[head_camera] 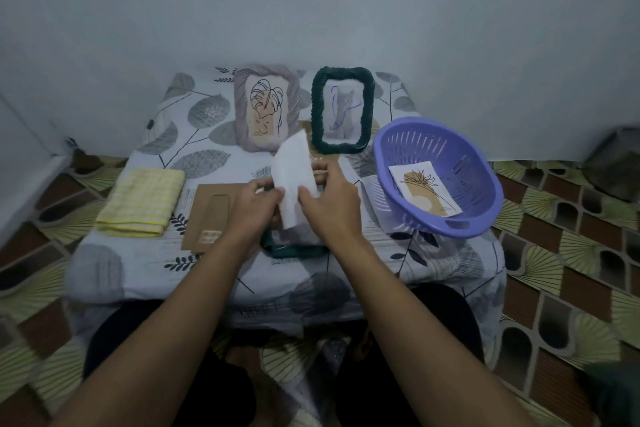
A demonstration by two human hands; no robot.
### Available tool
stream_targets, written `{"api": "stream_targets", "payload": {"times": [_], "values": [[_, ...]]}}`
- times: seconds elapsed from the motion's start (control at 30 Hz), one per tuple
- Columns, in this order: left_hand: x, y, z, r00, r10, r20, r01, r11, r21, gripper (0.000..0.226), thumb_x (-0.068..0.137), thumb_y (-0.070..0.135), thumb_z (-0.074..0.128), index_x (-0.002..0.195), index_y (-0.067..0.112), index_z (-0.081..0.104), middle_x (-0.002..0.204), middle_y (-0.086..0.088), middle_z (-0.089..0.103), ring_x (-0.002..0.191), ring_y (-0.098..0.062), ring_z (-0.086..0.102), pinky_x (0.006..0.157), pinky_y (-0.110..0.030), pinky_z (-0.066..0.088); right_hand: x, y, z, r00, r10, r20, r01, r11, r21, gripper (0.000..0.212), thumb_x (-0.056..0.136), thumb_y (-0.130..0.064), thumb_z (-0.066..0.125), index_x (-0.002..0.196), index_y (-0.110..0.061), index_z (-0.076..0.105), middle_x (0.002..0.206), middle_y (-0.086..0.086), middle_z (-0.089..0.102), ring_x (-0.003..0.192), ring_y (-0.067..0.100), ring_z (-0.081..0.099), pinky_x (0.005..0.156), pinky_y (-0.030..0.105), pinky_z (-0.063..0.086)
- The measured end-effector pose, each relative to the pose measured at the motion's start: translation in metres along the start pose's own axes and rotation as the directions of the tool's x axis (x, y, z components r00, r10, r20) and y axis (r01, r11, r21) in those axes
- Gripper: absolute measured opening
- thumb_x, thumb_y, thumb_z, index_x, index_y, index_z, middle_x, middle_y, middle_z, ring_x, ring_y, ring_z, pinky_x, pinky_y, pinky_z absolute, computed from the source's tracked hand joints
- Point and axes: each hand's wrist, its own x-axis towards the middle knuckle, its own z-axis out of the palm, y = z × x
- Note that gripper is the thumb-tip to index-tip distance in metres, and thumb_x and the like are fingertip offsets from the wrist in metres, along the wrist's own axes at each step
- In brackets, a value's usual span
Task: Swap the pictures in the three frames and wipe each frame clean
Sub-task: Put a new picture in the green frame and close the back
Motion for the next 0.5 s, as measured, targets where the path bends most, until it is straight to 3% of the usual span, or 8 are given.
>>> {"api": "stream_targets", "payload": {"times": [0.13,0.3,0.5], "values": [[0.002,-0.003,-0.015,0.987,0.121,-0.103,-0.106,0.985,0.138,0.037,0.085,0.011,0.075,0.118,0.017,0.059,0.088,-0.004,0.070,0.092,-0.023,0.070,0.076,-0.037,0.057,0.006,0.017,0.003,0.992,0.123,0.029,-0.125,0.992,0.037,0.052,0.086,-0.015,0.067,0.131,-0.018,0.042,0.101,-0.001,0.064,0.096,0.021,0.062,0.079,0.034,0.050],[0.004,-0.009,-0.016,0.969,0.220,-0.112,-0.163,0.910,0.382,0.036,0.078,0.015,0.083,0.105,0.022,0.059,0.084,-0.002,0.073,0.079,-0.013,0.069,0.076,-0.034,0.058,0.014,0.041,0.005,0.960,0.241,0.143,-0.223,0.966,-0.130,0.049,0.086,-0.029,0.066,0.130,-0.021,0.045,0.097,-0.001,0.065,0.091,0.022,0.061,0.070,0.033,0.045],[0.005,-0.021,-0.014,0.950,0.304,-0.076,-0.222,0.824,0.521,0.030,0.078,0.013,0.082,0.100,0.016,0.063,0.072,0.000,0.069,0.072,-0.012,0.066,0.072,-0.032,0.054,0.015,0.050,0.007,0.940,0.281,0.193,-0.204,0.917,-0.342,0.038,0.085,-0.034,0.063,0.121,-0.023,0.053,0.098,-0.001,0.067,0.098,0.026,0.062,0.088,0.042,0.050]]}}
